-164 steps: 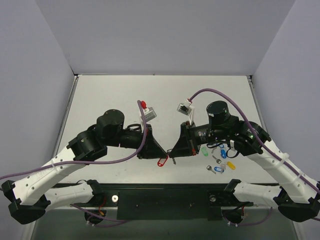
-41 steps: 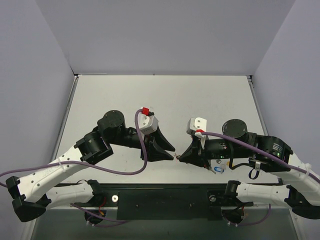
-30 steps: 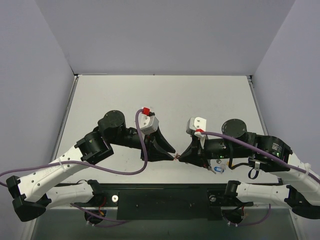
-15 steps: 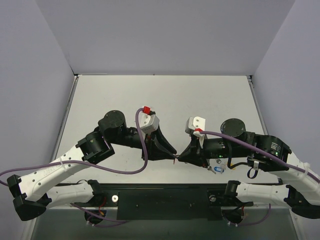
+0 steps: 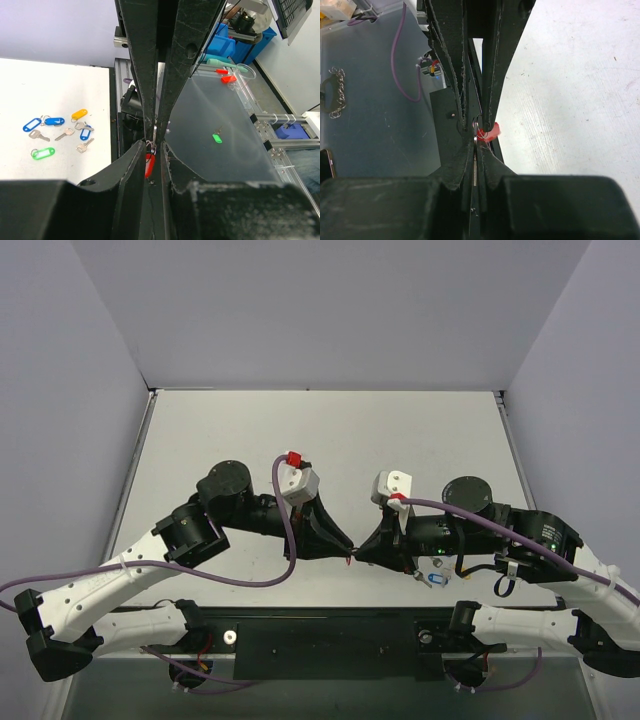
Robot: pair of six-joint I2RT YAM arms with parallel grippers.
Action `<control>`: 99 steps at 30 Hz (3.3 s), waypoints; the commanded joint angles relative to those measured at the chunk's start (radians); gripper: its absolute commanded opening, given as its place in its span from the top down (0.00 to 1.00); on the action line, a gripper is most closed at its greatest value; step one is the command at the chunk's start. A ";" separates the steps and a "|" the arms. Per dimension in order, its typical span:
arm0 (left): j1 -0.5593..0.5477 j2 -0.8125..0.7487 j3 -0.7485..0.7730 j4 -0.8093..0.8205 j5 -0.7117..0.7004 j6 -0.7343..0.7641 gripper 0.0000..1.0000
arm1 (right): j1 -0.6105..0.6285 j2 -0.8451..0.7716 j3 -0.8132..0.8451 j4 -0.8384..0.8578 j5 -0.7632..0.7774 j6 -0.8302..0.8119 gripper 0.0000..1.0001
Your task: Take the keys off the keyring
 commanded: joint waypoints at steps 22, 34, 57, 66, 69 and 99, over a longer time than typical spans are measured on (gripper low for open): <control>-0.004 0.048 0.065 0.082 -0.196 -0.208 1.00 | 0.002 -0.035 -0.003 0.123 0.157 0.085 0.69; -0.005 0.045 0.057 0.269 -0.222 -0.452 1.00 | -0.023 -0.141 -0.108 0.289 0.310 0.136 0.69; 0.159 0.053 0.180 0.164 -0.270 -0.838 1.00 | -0.532 0.057 -0.053 0.916 -0.500 1.057 0.64; 0.233 0.030 0.196 0.072 -0.284 -0.881 1.00 | -0.538 0.057 -0.091 0.964 -0.509 1.117 0.64; 0.234 0.022 0.202 0.066 -0.294 -0.866 1.00 | -0.538 0.056 -0.091 0.890 -0.489 1.069 0.65; 0.236 -0.021 0.216 0.065 -0.293 -0.821 1.00 | -0.568 0.080 -0.036 0.760 -0.405 0.980 0.65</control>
